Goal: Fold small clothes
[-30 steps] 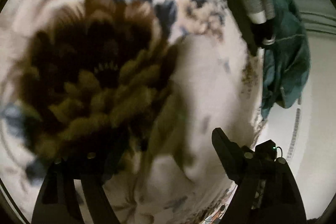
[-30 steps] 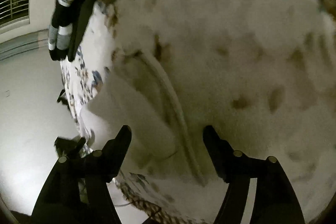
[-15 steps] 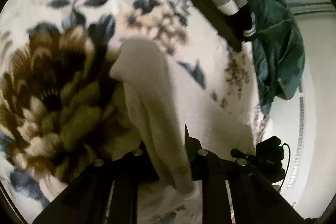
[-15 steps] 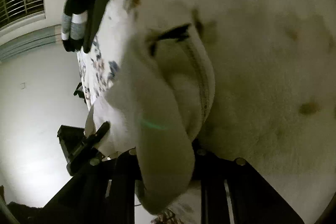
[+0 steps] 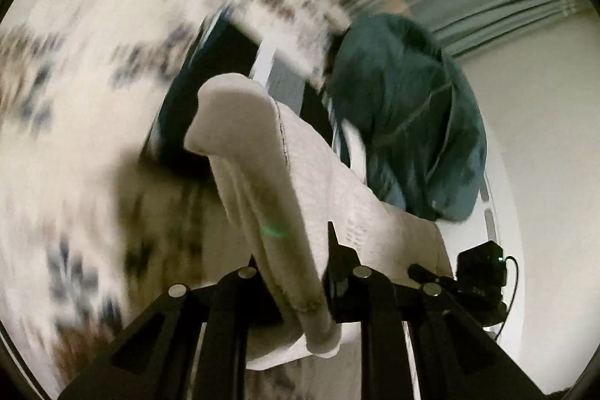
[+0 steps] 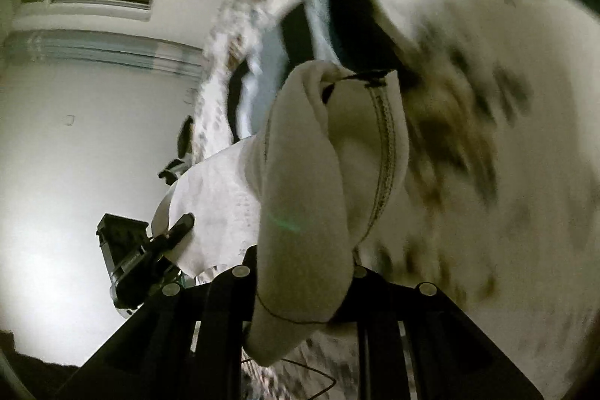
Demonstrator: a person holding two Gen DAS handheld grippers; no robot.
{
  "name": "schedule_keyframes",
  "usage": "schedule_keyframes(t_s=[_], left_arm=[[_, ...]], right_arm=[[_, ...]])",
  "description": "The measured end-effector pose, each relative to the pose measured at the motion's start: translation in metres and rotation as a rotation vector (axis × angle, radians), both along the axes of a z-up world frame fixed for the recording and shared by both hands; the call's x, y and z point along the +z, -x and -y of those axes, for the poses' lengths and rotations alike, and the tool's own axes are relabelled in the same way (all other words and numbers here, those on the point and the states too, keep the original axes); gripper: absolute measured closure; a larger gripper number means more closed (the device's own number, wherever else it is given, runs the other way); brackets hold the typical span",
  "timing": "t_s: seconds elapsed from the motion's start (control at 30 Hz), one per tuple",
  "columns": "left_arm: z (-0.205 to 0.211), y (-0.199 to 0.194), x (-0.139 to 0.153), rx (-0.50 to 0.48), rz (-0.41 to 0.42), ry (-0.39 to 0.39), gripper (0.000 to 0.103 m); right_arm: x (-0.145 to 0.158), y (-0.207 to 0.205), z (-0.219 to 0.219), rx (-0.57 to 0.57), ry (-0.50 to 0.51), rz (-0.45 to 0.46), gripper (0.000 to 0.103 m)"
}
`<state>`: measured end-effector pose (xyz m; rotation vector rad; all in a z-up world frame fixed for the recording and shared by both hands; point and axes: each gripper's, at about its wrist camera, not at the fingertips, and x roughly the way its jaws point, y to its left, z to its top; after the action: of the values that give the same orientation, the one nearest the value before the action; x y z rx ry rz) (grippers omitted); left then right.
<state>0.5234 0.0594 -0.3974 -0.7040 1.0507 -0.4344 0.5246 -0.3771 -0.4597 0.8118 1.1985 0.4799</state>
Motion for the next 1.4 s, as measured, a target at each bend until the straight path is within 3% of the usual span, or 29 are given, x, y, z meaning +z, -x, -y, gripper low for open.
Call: schedule_keyframes(t_s=[0.13, 0.27, 0.33, 0.43, 0.53, 0.6, 0.67, 0.73, 0.8, 0.9, 1.1, 1.27, 1.4], left_arm=[[-0.009, -0.086, -0.006, 0.017, 0.045, -0.054, 0.088], [-0.018, -0.152, -0.032, 0.011, 0.011, -0.144, 0.085], [-0.021, -0.170, -0.046, 0.001, -0.036, -0.228, 0.085], [-0.022, -0.180, -0.060, -0.044, -0.054, -0.295, 0.084], [-0.025, -0.183, -0.061, -0.028, -0.068, -0.325, 0.074], [-0.023, -0.178, -0.055, 0.009, -0.068, -0.407, 0.041], [-0.017, -0.171, -0.047, 0.050, -0.040, -0.531, 0.018], [-0.009, -0.162, -0.039, 0.075, 0.008, -0.642, 0.010], [0.000, -0.154, -0.036, 0.072, 0.033, -0.690, 0.000], [0.014, -0.140, -0.034, 0.064, 0.051, -0.773, 0.000], [0.034, -0.111, -0.016, 0.039, 0.033, -0.796, 0.000], [0.047, -0.077, 0.026, 0.053, 0.064, -0.797, 0.000], [0.055, -0.044, 0.068, 0.059, 0.098, -0.800, 0.000]], right_arm=[[0.005, -0.092, -0.012, -0.019, 0.020, 0.048, 0.084], [-0.017, -0.171, -0.031, -0.038, 0.074, 0.034, 0.084], [-0.027, -0.194, -0.042, -0.043, 0.100, 0.014, 0.084], [-0.039, -0.217, -0.052, -0.033, 0.189, -0.018, 0.082], [-0.042, -0.225, -0.060, -0.006, 0.354, -0.042, 0.066], [-0.038, -0.221, -0.070, 0.006, 0.480, -0.042, 0.037], [-0.033, -0.215, -0.084, 0.020, 0.617, -0.036, 0.020], [-0.025, -0.203, -0.096, 0.053, 0.714, -0.019, 0.009], [-0.020, -0.190, -0.111, 0.075, 0.819, 0.020, 0.000], [-0.015, -0.171, -0.127, 0.092, 0.888, 0.044, 0.000], [0.015, -0.129, -0.125, 0.015, 0.942, 0.043, 0.000], [0.063, -0.092, -0.114, -0.050, 0.957, 0.072, 0.000], [0.120, -0.053, -0.112, -0.085, 0.990, 0.133, 0.000]])
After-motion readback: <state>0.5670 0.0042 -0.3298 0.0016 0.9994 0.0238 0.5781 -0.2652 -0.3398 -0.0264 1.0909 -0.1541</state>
